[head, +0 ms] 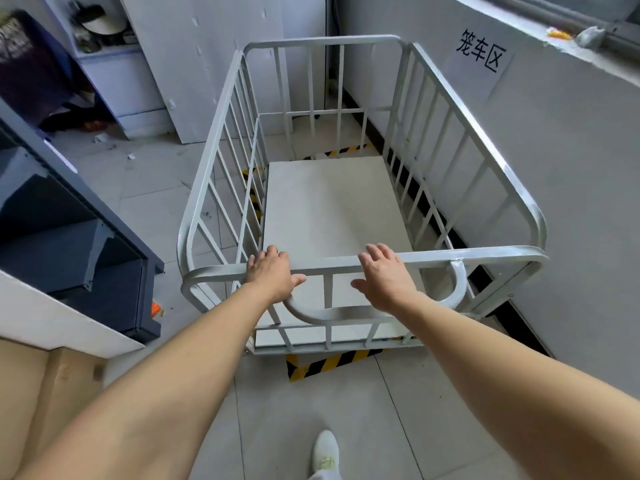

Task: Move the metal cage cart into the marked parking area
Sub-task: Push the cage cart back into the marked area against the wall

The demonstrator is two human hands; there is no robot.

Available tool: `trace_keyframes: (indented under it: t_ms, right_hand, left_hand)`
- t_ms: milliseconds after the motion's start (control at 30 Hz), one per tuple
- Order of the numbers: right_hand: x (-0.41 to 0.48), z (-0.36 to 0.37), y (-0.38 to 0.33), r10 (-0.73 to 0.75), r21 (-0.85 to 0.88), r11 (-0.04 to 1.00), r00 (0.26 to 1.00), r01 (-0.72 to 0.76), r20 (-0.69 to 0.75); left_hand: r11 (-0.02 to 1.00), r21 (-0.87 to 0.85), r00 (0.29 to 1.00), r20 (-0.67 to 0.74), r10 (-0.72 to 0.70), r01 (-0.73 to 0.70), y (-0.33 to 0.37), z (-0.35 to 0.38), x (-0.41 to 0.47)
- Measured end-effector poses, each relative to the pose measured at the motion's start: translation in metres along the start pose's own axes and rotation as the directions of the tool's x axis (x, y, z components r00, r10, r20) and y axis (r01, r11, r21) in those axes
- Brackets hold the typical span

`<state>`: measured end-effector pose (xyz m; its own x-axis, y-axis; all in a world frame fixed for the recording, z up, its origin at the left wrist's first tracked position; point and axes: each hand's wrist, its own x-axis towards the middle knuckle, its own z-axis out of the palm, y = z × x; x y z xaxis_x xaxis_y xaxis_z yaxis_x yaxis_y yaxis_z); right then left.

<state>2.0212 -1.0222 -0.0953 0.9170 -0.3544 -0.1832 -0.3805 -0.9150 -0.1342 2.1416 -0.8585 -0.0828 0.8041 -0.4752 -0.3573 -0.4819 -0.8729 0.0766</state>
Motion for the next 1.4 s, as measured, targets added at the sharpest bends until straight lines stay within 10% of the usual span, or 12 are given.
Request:
trace_keyframes:
  t_ms: [500, 1400]
  right_hand:
    - [0.066, 0.01, 0.061, -0.128, -0.072, 0.986, 0.961, 0.15, 0.245]
    - [0.083, 0.012, 0.089, -0.337, -0.123, 0.925, 0.925, 0.36, 0.177]
  left_hand:
    - [0.996, 0.089, 0.993, 0.118, -0.025, 0.014, -0.006, 0.012, 0.039]
    - [0.977, 0.211, 0.99, 0.125, -0.068, 0.04, 0.015, 0.016, 0.046]
